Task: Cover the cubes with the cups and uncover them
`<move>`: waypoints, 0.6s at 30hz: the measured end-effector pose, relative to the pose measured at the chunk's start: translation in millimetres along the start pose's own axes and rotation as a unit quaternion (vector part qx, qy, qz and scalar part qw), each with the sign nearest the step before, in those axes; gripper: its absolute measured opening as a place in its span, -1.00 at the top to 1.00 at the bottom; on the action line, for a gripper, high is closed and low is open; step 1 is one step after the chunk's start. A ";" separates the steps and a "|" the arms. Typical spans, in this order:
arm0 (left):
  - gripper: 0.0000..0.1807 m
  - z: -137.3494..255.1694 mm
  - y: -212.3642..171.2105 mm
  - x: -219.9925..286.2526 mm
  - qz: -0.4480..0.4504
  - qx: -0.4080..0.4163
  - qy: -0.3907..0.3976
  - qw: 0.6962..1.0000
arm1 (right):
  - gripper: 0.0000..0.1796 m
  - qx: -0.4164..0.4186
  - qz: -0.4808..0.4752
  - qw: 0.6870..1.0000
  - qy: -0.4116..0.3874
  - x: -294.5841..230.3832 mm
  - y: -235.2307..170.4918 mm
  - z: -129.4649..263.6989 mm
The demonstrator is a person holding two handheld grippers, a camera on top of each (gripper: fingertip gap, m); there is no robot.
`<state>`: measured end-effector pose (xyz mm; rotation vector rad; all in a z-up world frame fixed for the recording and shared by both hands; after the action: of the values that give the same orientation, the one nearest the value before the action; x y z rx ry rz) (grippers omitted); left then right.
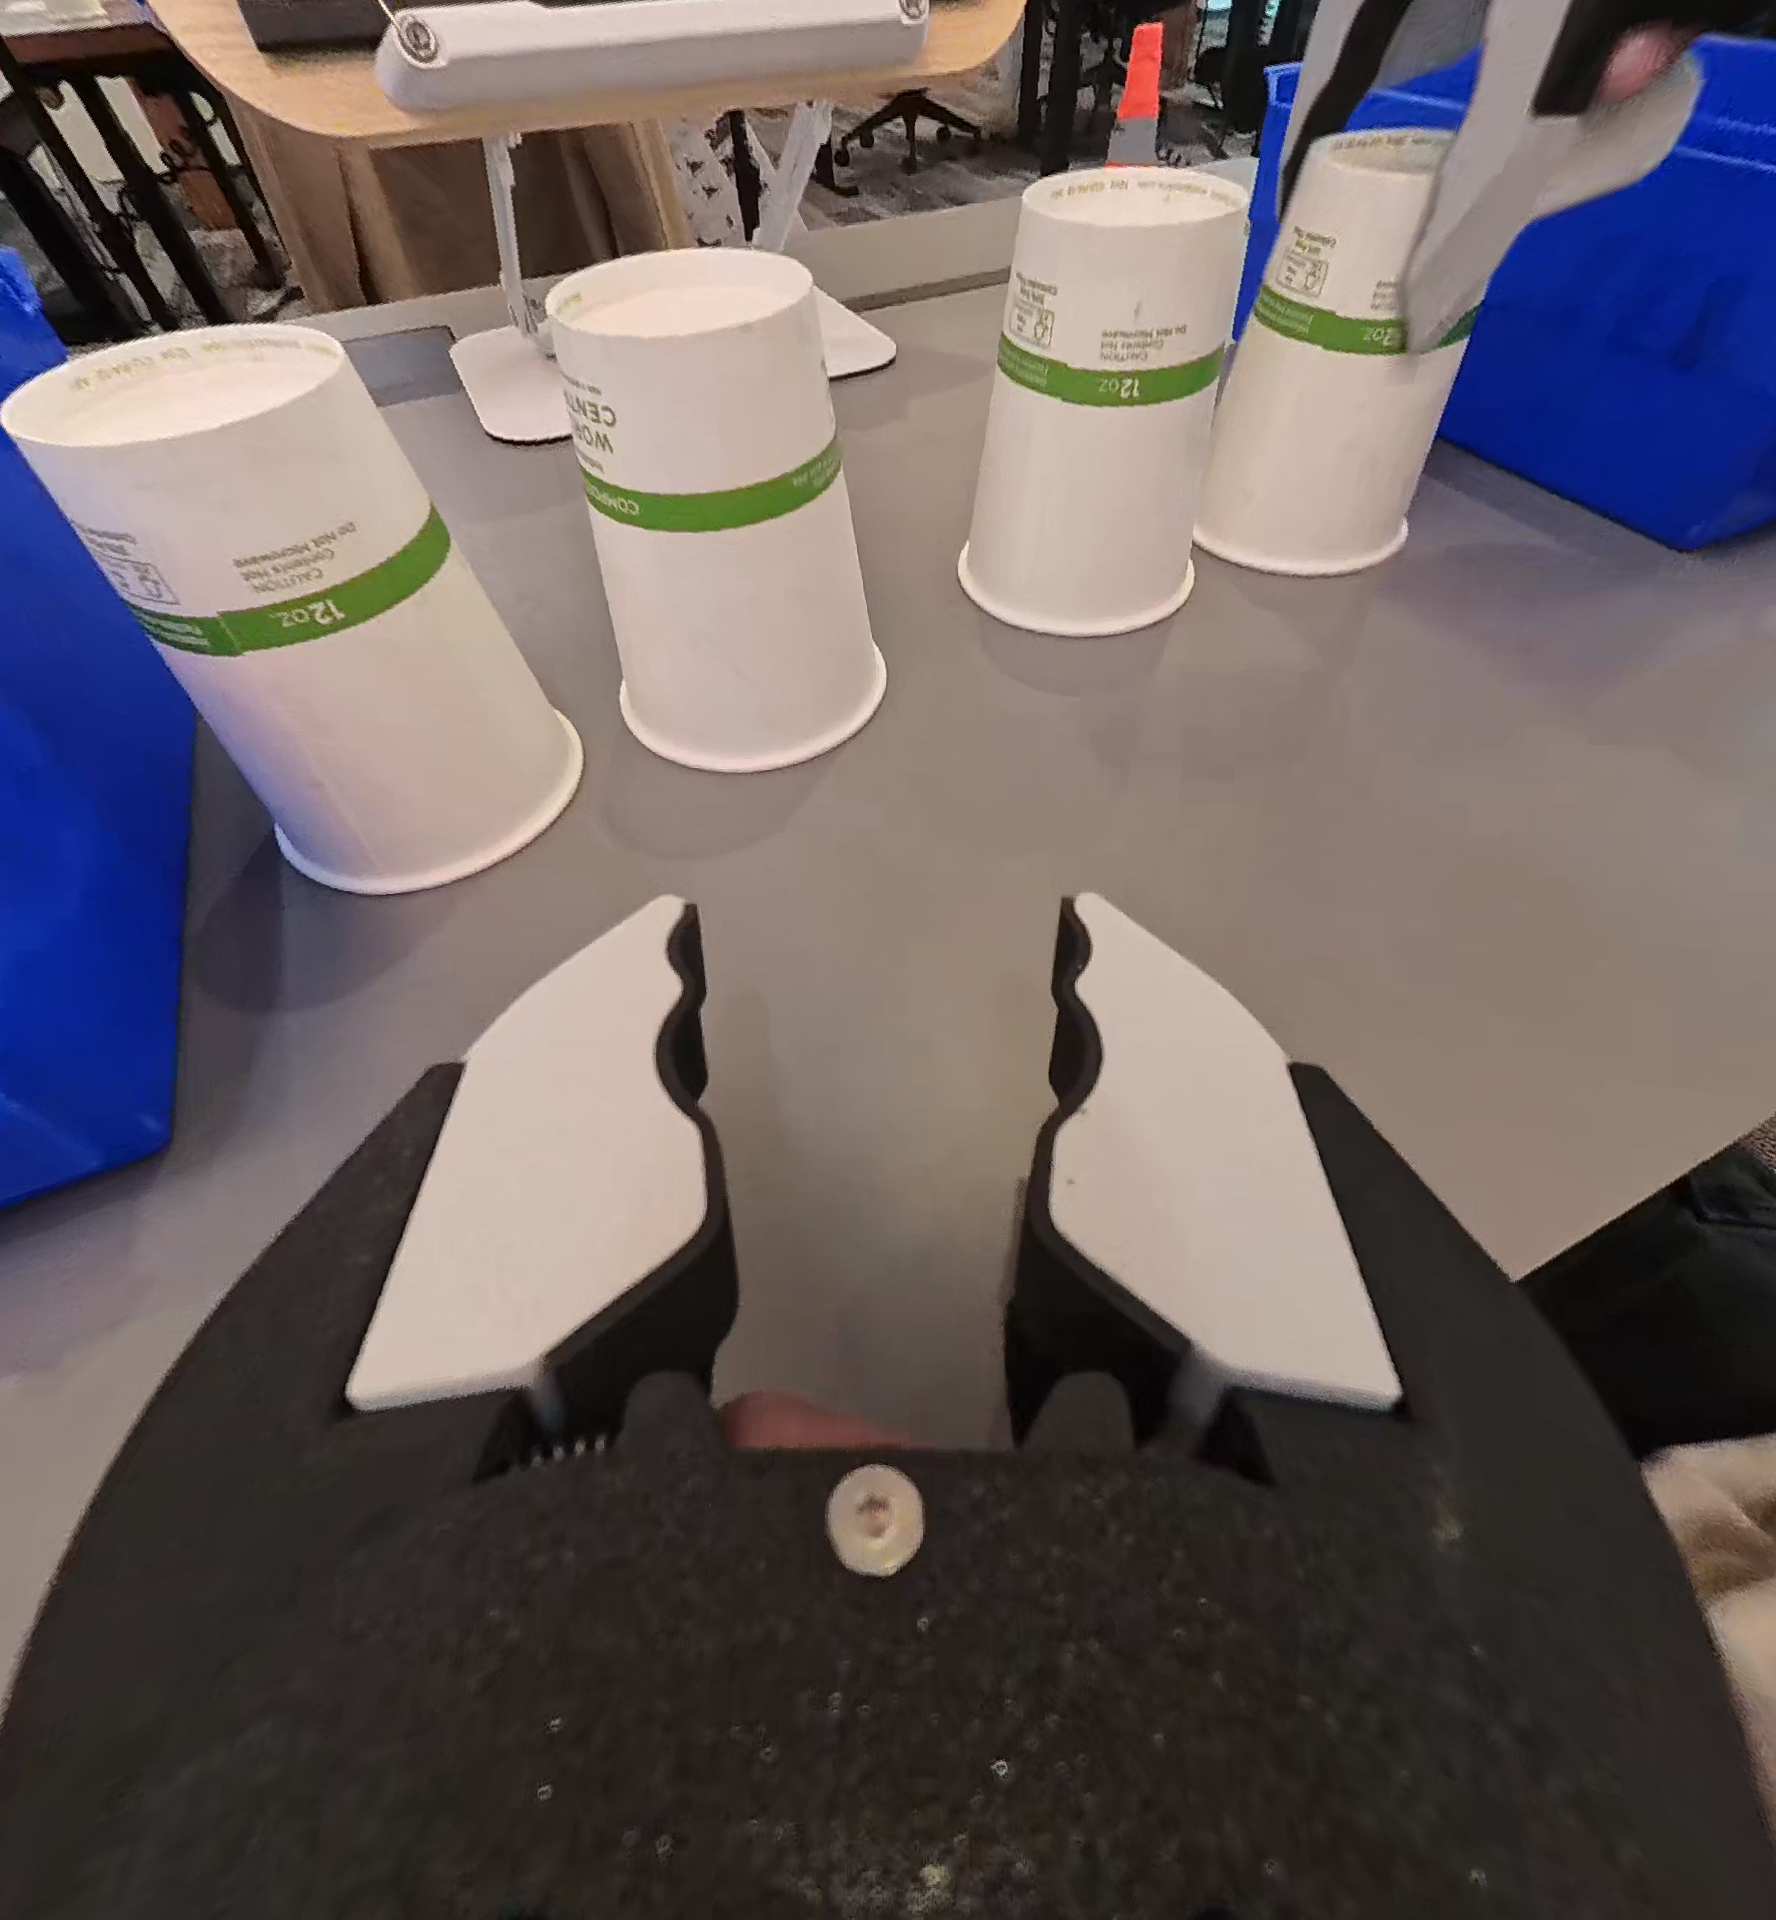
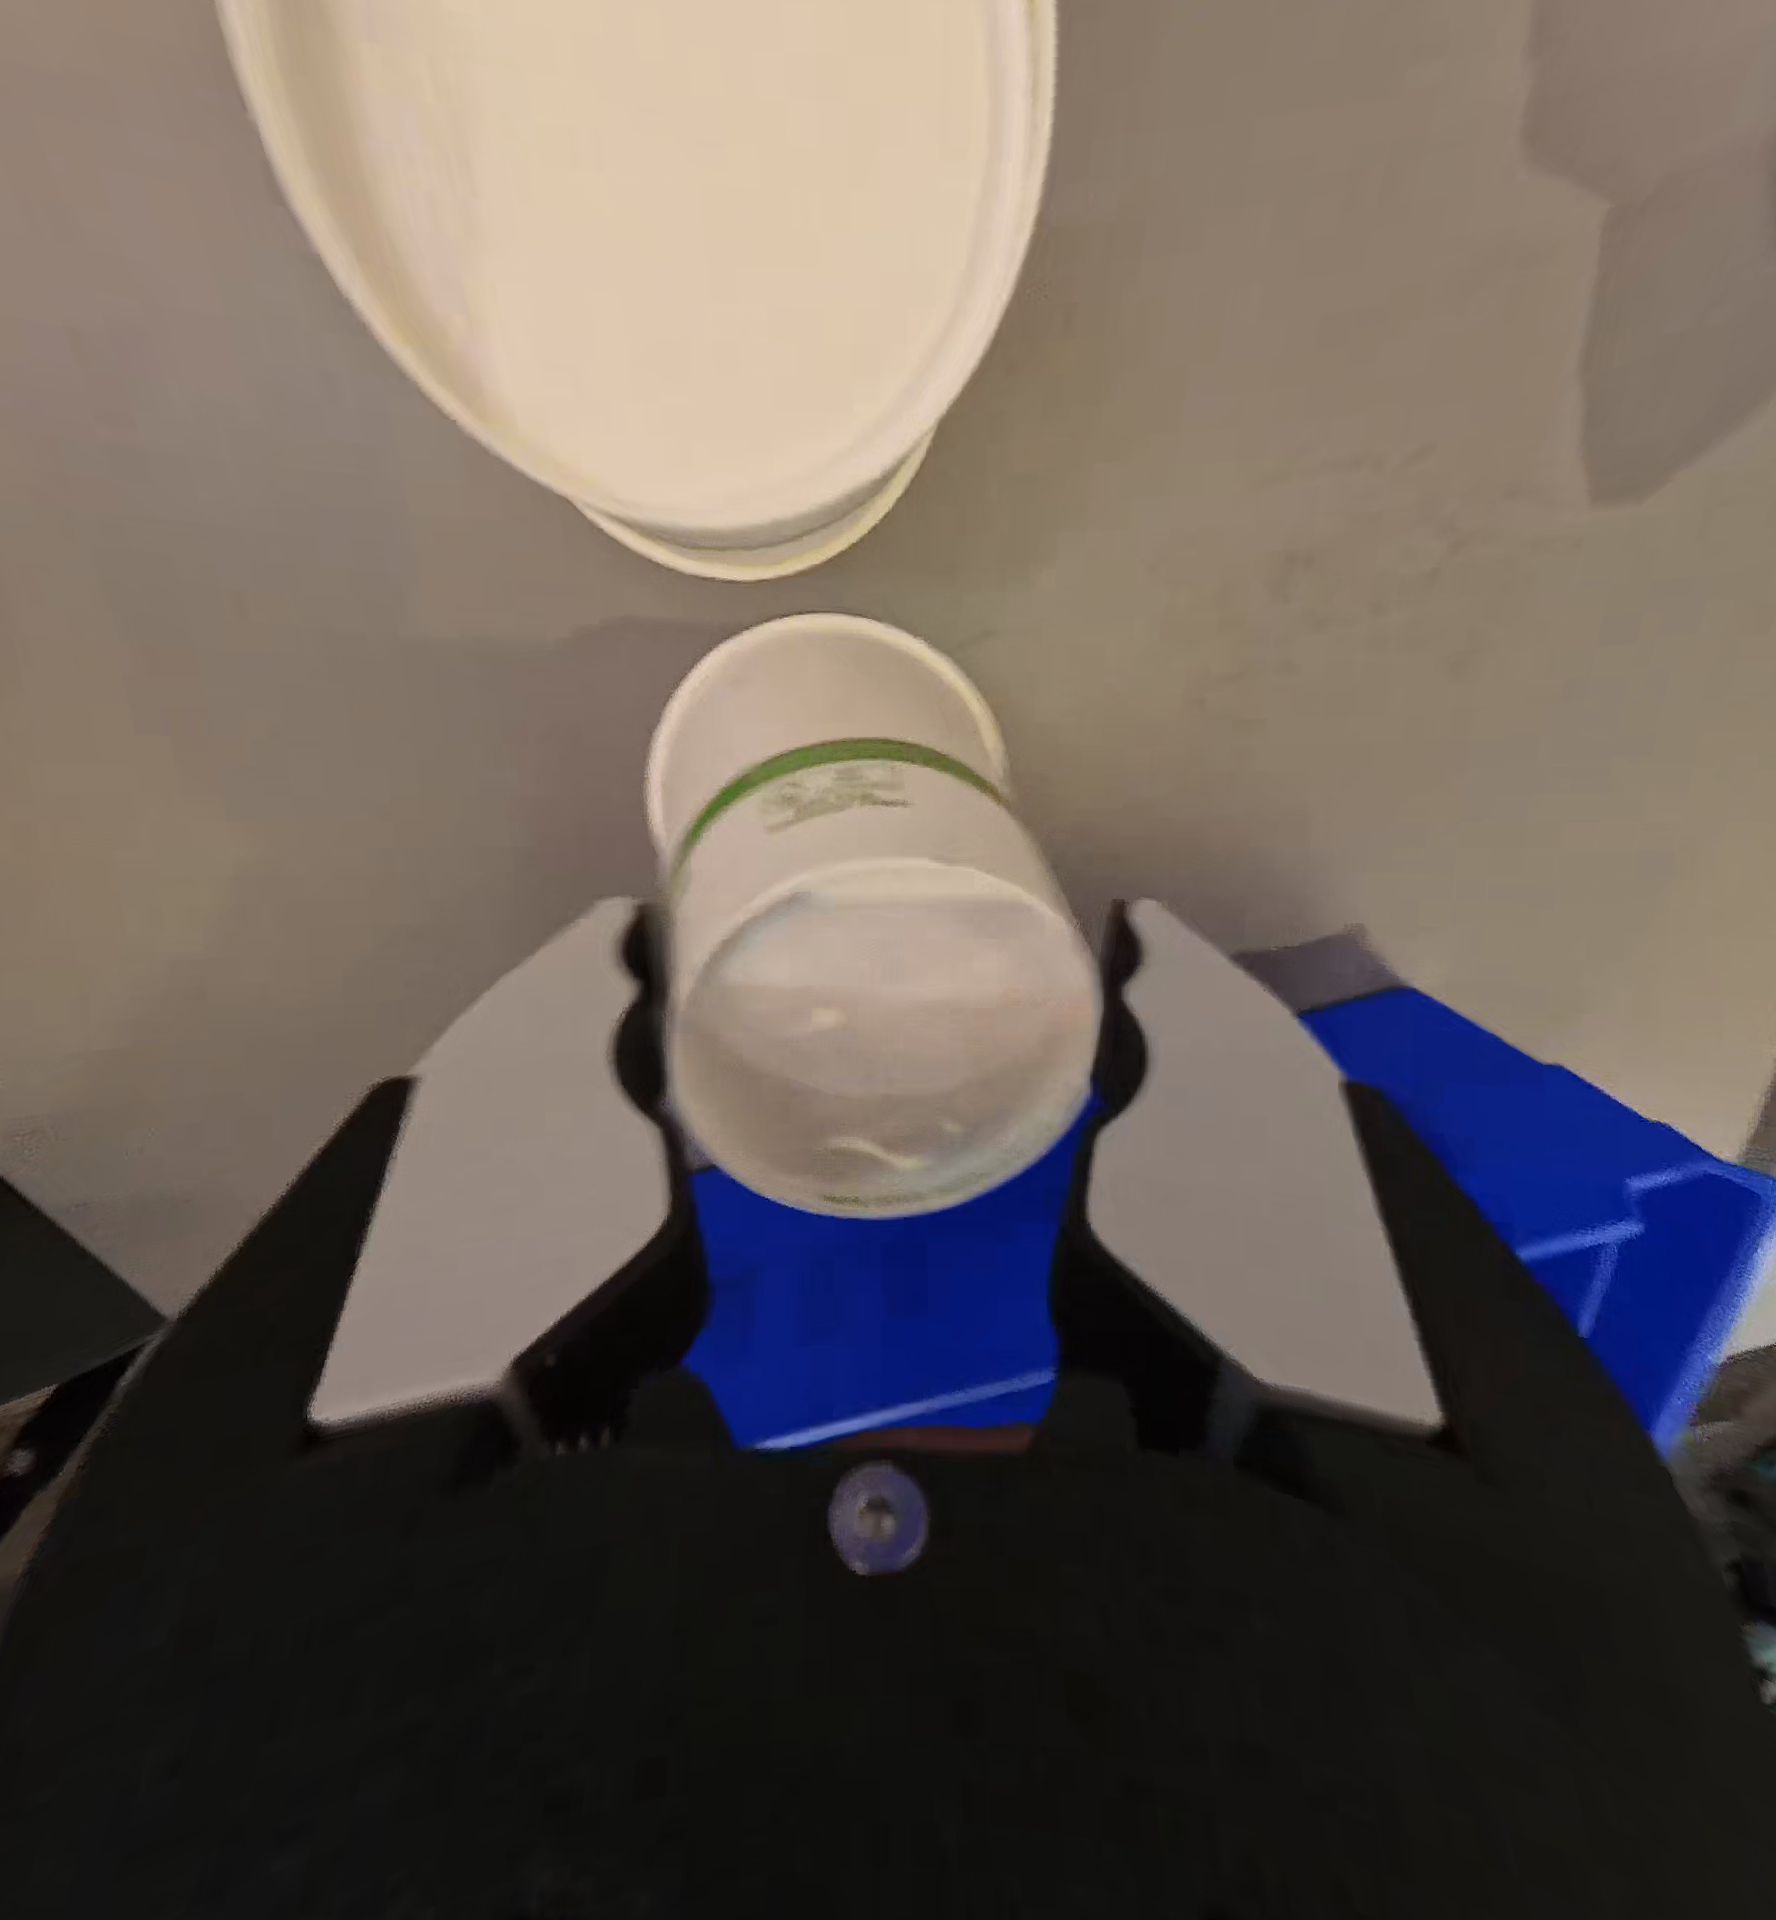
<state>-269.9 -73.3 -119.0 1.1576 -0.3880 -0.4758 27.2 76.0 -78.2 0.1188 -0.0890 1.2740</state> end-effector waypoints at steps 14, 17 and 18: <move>0.33 2.0 3.6 9.0 -0.030 -0.026 -0.106 0.994 | 0.10 0.329 -0.049 0.932 -0.142 -51.5 -36.1 157.0; 0.36 2.9 10.3 18.6 -0.023 -0.031 -0.188 0.981 | 0.10 0.460 -0.068 0.876 -0.131 -81.3 -36.7 169.3; 0.36 3.1 14.6 22.1 -0.018 -0.030 -0.217 0.976 | 0.10 0.490 -0.080 0.860 -0.120 -89.4 -34.7 167.0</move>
<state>-250.8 -83.0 -103.2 0.9995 -0.7256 -0.7719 34.4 -41.7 74.0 1.1446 0.3638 1.0243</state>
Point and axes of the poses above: each gripper's, where its closed fingertips meet, z back along the fingers, y out of its top, x = y × z across the jaws, the point moved 5 cm from there along z, back along the fingers, and after that the axes turned 5 degrees about z, right-handed, at the moved point
